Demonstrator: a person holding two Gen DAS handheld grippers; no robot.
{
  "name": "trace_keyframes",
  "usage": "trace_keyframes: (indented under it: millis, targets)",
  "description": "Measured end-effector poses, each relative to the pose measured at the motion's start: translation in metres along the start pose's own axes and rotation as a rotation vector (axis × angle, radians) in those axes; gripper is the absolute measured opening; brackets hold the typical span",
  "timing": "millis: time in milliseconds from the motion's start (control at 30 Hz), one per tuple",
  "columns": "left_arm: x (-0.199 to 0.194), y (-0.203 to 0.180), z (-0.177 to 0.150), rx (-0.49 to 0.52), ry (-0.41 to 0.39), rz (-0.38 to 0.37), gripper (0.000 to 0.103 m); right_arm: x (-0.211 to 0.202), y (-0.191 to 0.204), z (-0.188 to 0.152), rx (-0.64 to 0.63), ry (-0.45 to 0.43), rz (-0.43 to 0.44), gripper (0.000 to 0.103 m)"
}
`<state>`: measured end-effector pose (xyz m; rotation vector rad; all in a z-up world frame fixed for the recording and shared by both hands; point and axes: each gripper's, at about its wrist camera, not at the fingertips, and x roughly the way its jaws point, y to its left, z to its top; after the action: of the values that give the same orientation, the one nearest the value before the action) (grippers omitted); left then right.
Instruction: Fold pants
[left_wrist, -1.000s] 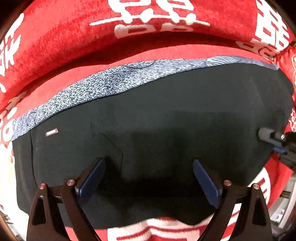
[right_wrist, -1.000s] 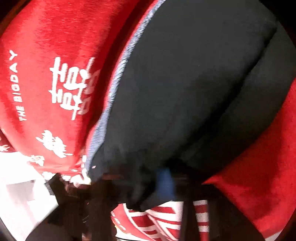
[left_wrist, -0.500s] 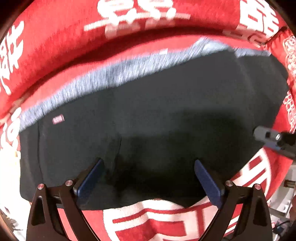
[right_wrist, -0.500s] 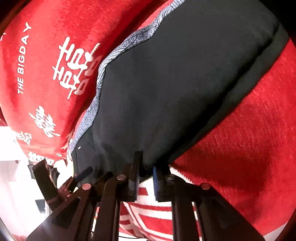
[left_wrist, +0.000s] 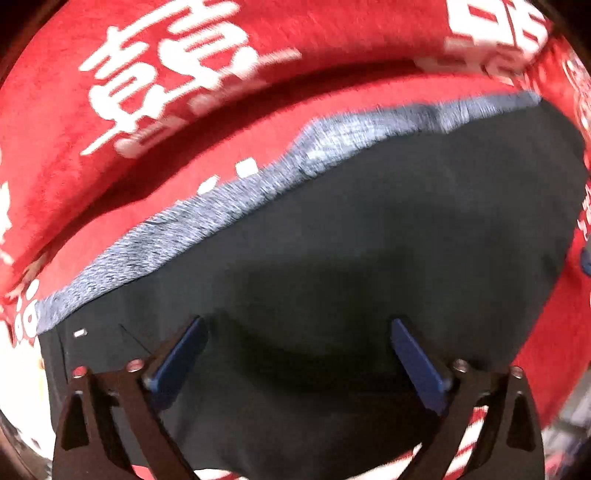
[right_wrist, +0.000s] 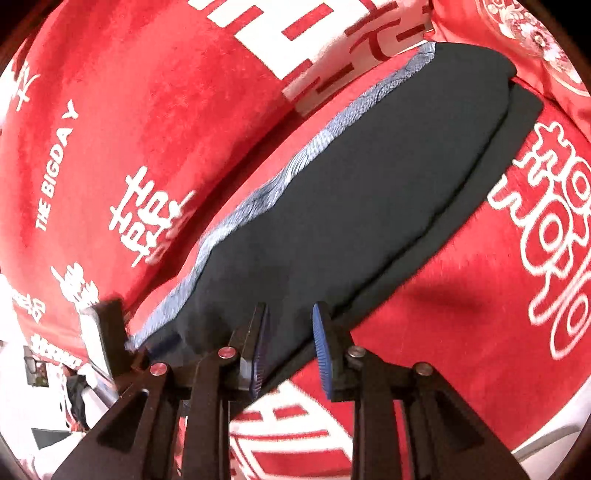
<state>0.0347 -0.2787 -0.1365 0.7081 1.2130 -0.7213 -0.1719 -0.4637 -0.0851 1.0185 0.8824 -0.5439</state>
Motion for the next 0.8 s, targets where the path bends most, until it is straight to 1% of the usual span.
trace_keyframes:
  millis: [33,100,133,167,200,400,533,567,667,733,800]
  targets:
    - [-0.001,0.000,-0.002,0.007,-0.003,0.006,0.102,0.007,-0.002,0.003,-0.001,0.014,-0.005,0.035]
    - [-0.001,-0.001,-0.003,0.019,-0.006,0.008,0.102,0.032,-0.009,0.004,0.012,0.080,-0.062,0.043]
    - [-0.001,-0.001,-0.003,0.019,-0.003,0.007,0.102,0.042,-0.017,0.002,0.025,0.112,-0.071,0.043]
    - [0.000,0.000,-0.003,0.020,-0.002,0.007,0.102,0.039,-0.020,0.000,0.032,0.072,-0.046,0.043]
    - [0.000,-0.001,-0.003,0.022,-0.003,0.011,0.103,0.037,-0.021,-0.001,0.035,0.061,-0.033,0.043]
    - [0.006,-0.008,0.005,0.008,-0.002,0.032,0.103,0.036,-0.018,-0.004,-0.019,0.078,-0.023,0.043]
    - [0.007,-0.011,0.005,-0.013,0.003,0.050,0.103,0.029,-0.030,0.001,0.036,0.107,0.054,0.043]
    - [0.006,-0.012,0.004,-0.016,0.005,0.052,0.103,0.021,-0.036,0.002,0.044,0.089,0.052,0.043]
    - [0.005,-0.014,0.004,-0.028,0.015,0.060,0.103,-0.008,-0.059,0.018,0.067,0.007,0.003,0.043]
    - [0.004,-0.016,0.005,-0.033,0.024,0.073,0.103,-0.027,-0.084,0.039,0.107,-0.059,-0.043,0.043]
    - [0.003,-0.018,0.006,-0.034,0.029,0.089,0.103,-0.037,-0.104,0.059,0.140,-0.106,-0.092,0.043]
